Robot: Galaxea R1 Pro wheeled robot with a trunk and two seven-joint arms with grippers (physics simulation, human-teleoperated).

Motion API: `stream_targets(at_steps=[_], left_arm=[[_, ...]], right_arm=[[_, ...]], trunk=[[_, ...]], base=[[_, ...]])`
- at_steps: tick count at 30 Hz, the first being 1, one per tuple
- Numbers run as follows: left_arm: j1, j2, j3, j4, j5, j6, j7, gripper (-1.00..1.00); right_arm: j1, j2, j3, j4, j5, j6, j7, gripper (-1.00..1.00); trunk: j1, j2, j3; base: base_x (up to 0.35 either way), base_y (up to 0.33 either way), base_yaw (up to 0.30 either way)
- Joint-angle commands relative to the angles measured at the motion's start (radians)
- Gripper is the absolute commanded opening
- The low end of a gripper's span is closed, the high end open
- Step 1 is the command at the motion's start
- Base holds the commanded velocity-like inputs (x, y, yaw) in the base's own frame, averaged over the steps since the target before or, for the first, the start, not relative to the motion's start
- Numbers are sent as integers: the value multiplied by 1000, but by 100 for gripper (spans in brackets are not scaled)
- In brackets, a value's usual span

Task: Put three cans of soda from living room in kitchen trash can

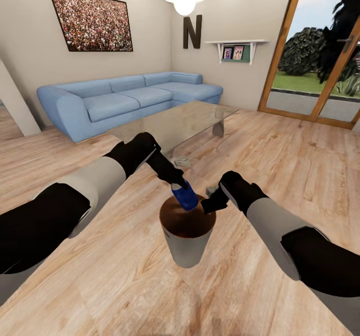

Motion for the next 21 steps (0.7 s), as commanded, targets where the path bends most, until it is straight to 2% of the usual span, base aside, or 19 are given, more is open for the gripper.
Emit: stream_targets(at_steps=[1, 6, 14, 21], left_arm=[[8, 0, 0, -1, 0, 0, 1, -100], [24, 0, -1, -3, -1, 0, 17, -100], [52, 0, -11, -4, -2, 0, 32, -100], [95, -3, -20, -28, -2, 0, 48, -100]], right_arm=[[-1, 4, -3, 0, -26, 6, -9, -100], [-16, 14, -3, 13, -26, 6, -17, -100], [-33, 13, -3, 25, -26, 6, -18, -100], [-54, 20, -6, 43, -27, 6, -19, -100]], trunk=[[0, 0, 0], [0, 0, 0], [0, 0, 0], [0, 0, 0]], base=[[0, 0, 0], [0, 0, 0], [0, 0, 0], [0, 0, 0]])
